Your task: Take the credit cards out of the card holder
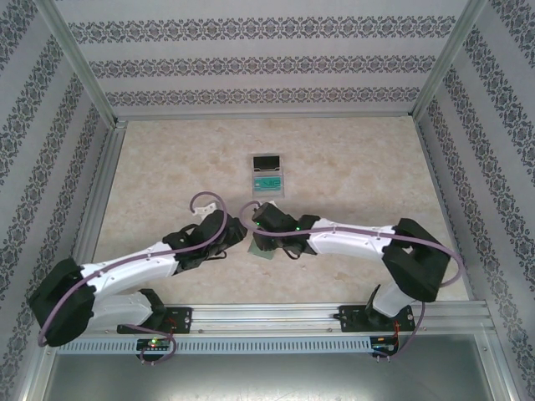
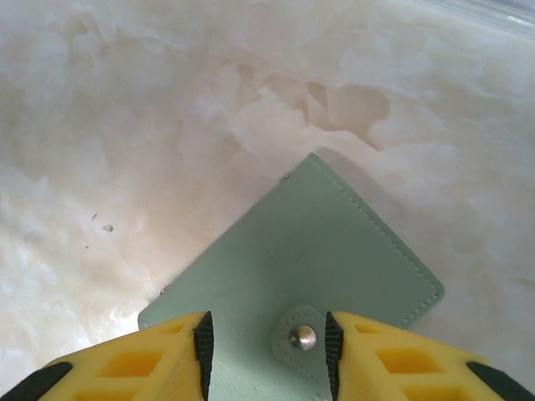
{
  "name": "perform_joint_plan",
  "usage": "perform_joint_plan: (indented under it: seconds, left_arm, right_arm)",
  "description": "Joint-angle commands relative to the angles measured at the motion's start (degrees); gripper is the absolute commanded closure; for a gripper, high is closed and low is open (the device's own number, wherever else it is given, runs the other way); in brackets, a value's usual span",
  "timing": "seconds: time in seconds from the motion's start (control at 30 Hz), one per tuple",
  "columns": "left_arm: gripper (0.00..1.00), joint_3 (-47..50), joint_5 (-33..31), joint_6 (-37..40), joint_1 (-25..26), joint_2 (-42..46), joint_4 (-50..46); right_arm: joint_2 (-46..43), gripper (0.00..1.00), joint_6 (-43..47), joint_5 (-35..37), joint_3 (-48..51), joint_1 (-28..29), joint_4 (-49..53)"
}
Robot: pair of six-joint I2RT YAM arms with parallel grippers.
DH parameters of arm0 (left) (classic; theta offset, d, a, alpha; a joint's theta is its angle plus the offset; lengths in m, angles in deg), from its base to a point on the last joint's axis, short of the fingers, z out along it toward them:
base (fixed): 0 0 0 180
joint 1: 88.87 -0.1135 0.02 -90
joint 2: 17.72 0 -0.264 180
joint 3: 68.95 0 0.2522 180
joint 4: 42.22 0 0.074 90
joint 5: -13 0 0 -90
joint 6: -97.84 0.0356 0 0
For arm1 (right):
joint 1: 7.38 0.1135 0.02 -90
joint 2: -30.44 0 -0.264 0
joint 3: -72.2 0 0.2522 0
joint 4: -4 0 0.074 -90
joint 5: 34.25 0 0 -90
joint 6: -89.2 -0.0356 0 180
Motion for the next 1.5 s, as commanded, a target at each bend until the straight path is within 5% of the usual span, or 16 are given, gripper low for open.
perform_joint_plan:
  seconds: [0.0, 0.53, 0.97, 1.47]
  left_arm:
    - [0.44, 1.9, -5.9, 0.8, -0.9, 4.6, -7.8]
    - [0.44, 4.8, -7.9, 0.3, -1.2, 11.4, -10.0]
    - [0.44, 4.7, -6.8, 0.7, -1.2, 10.8, -9.0]
    - [0.56, 7.4, 0.5, -0.1, -1.2, 8.0, 1.8]
  right_arm:
    - [3.8, 0.57, -0.4, 4.6, -3.6, 1.0, 6.5]
    - [10.2, 0.59, -1.9, 6.5, -6.3, 1.9, 9.7]
    - [7.9, 1.00, -0.8, 6.7, -4.7, 2.2, 8.7]
    - [-0.8, 1.00, 18.1, 1.4, -1.9, 4.2, -1.9]
